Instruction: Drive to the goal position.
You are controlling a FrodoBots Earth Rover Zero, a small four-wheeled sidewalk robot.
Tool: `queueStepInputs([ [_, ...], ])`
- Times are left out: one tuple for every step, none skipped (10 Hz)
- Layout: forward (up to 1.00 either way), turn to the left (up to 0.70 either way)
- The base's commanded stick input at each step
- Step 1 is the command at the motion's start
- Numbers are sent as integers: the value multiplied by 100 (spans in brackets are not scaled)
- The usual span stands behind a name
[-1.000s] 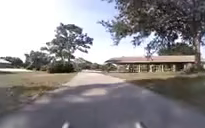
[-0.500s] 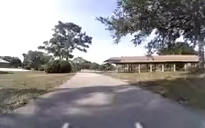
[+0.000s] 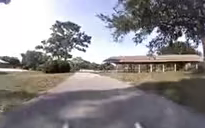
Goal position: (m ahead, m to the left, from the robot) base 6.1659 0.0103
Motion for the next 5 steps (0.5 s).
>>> queueStepInputs([
  [100, 0],
  [100, 0],
  [100, 0],
  [100, 1],
  [100, 1],
])
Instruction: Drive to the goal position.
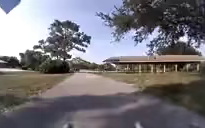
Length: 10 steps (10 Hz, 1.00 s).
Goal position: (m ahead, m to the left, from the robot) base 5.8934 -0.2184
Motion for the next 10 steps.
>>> queueStepInputs([
  [100, 2],
  [100, 2],
  [100, 3],
  [100, 3],
  [100, 3],
  [100, 14],
  [100, 20],
  [100, 3],
  [100, 3],
  [100, 3],
])
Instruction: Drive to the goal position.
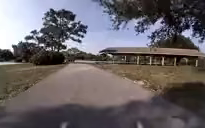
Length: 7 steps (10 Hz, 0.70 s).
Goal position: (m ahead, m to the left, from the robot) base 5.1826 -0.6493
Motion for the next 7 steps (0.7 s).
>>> queueStepInputs([
  [100, 3],
  [100, 1],
  [100, 0],
  [100, 0],
  [100, 0],
  [100, 0],
  [100, 0],
])
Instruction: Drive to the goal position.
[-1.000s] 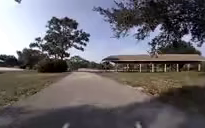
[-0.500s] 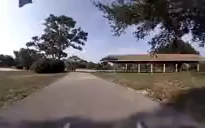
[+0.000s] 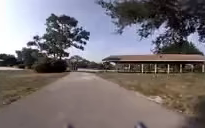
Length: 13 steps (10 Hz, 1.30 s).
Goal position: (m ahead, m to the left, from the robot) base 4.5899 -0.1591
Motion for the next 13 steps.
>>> queueStepInputs([
  [100, 0],
  [100, 0],
  [100, 0],
  [100, 0],
  [100, 0],
  [100, 0],
  [100, 0],
  [100, 0],
  [100, 2],
  [100, 16],
  [100, 37],
  [100, 38],
  [100, 36],
])
